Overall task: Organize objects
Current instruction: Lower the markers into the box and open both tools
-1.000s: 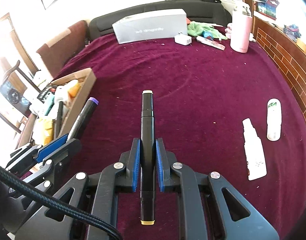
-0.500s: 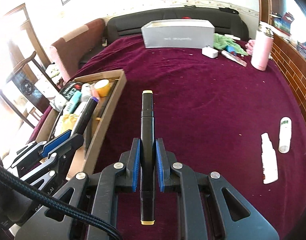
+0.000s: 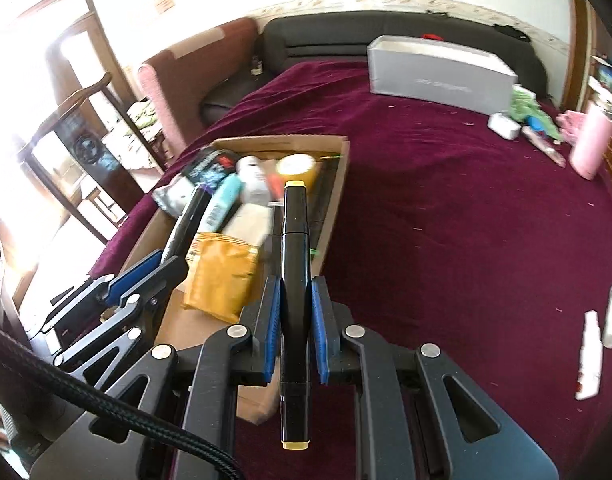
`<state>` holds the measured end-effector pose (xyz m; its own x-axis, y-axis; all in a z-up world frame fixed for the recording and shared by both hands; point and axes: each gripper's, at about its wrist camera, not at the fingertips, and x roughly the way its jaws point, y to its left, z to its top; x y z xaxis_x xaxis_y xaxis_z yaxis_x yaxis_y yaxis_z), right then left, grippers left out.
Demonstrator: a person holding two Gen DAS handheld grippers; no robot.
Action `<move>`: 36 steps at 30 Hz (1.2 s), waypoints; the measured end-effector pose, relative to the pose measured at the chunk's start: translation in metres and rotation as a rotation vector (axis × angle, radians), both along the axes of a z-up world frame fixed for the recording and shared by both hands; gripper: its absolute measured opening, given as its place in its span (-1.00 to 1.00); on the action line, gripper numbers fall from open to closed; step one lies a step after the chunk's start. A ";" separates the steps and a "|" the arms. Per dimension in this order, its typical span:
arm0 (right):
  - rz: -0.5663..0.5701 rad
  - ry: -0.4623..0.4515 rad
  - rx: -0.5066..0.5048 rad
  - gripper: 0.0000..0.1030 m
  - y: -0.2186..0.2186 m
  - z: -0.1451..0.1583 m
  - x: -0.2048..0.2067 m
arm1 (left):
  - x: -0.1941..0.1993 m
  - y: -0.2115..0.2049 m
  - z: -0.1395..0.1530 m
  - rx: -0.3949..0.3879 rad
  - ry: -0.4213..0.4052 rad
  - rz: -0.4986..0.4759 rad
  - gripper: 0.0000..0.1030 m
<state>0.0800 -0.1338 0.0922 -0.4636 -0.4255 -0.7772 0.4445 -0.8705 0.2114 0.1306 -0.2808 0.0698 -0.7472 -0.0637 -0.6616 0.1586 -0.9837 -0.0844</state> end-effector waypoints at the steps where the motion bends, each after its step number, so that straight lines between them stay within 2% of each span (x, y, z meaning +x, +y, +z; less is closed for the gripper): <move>1: 0.009 -0.020 -0.009 -0.75 -0.006 -0.004 -0.003 | -0.003 -0.008 -0.003 0.007 -0.011 0.011 -0.77; 6: 0.040 -0.109 -0.024 -0.74 -0.034 -0.030 -0.015 | -0.013 -0.031 -0.020 0.034 -0.053 0.036 -0.77; 10: 0.039 -0.149 -0.009 -0.74 -0.046 -0.046 -0.017 | -0.015 -0.035 -0.028 0.052 -0.066 0.027 -0.77; 17: 0.027 -0.142 0.016 -0.74 -0.042 -0.048 -0.013 | -0.013 -0.036 -0.027 0.110 -0.058 0.015 -0.76; 19: 0.016 -0.127 0.034 -0.74 -0.040 -0.047 -0.008 | -0.010 -0.033 -0.026 0.114 -0.050 0.003 -0.69; 21: 0.009 -0.118 0.038 -0.72 -0.037 -0.047 -0.004 | -0.008 -0.028 -0.022 0.107 -0.039 -0.006 -0.39; 25: -0.013 -0.104 0.002 -0.64 -0.025 -0.042 0.000 | 0.003 -0.020 -0.007 0.080 0.028 -0.006 -0.05; 27: -0.037 -0.064 -0.014 -0.57 -0.018 -0.035 0.004 | 0.011 -0.015 0.004 0.052 0.079 0.014 0.26; 29: -0.060 -0.014 -0.029 -0.46 -0.009 -0.027 0.011 | 0.022 -0.012 0.017 0.026 0.146 0.039 0.51; 32: -0.092 0.085 -0.040 -0.20 0.000 -0.012 0.023 | 0.041 -0.008 0.039 0.058 0.254 0.048 0.90; 33: -0.103 0.133 -0.038 -0.09 0.003 -0.007 0.030 | 0.047 -0.008 0.047 0.081 0.291 0.049 0.97; 36: -0.121 0.234 -0.015 0.07 0.004 0.002 0.042 | 0.065 -0.011 0.061 0.141 0.371 0.085 0.97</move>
